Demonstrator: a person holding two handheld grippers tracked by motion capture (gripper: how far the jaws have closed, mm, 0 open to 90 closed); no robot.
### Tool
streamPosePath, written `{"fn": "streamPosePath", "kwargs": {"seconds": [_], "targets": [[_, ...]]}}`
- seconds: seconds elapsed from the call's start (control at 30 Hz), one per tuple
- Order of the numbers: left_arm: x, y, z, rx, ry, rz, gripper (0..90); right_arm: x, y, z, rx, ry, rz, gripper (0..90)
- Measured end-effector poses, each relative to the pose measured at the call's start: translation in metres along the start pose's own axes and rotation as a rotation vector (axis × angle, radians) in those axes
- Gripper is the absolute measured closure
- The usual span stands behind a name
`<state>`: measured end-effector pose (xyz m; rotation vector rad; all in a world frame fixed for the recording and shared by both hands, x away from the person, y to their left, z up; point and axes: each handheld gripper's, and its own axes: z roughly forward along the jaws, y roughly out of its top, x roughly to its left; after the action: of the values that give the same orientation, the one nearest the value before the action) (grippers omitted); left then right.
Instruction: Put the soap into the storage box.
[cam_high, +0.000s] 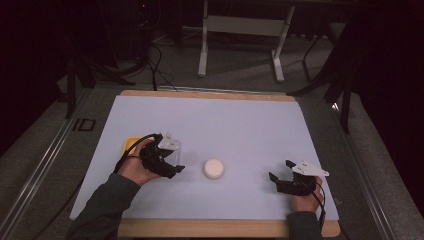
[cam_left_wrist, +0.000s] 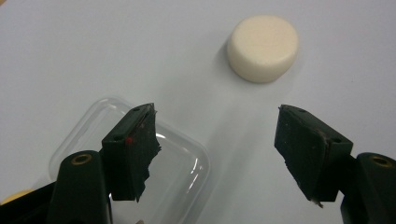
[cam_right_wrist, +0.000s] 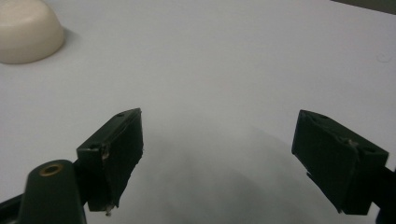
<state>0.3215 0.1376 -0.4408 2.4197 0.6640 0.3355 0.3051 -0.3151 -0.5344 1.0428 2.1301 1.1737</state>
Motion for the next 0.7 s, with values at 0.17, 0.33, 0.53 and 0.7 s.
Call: {"fn": "streamPosePath", "kwargs": {"seconds": [0.17, 0.33, 0.53, 0.7], "targets": [[0.001, 0.005, 0.006, 0.02, -0.013, 0.02, 30.6, 0.0, 0.0, 0.0, -0.001, 0.001, -0.002, 16.3], [0.001, 0.01, 0.012, 0.033, -0.029, 0.044, 30.3, 0.0, 0.0, 0.0, -0.003, 0.002, -0.002, 16.3], [0.002, 0.014, 0.018, 0.04, -0.062, 0.062, 29.5, 0.0, 0.0, 0.0, -0.003, 0.002, -0.003, 16.3], [0.003, 0.019, 0.022, 0.052, -0.065, 0.078, 29.5, 0.0, 0.0, -0.001, -0.006, 0.002, -0.001, 16.3]]}}
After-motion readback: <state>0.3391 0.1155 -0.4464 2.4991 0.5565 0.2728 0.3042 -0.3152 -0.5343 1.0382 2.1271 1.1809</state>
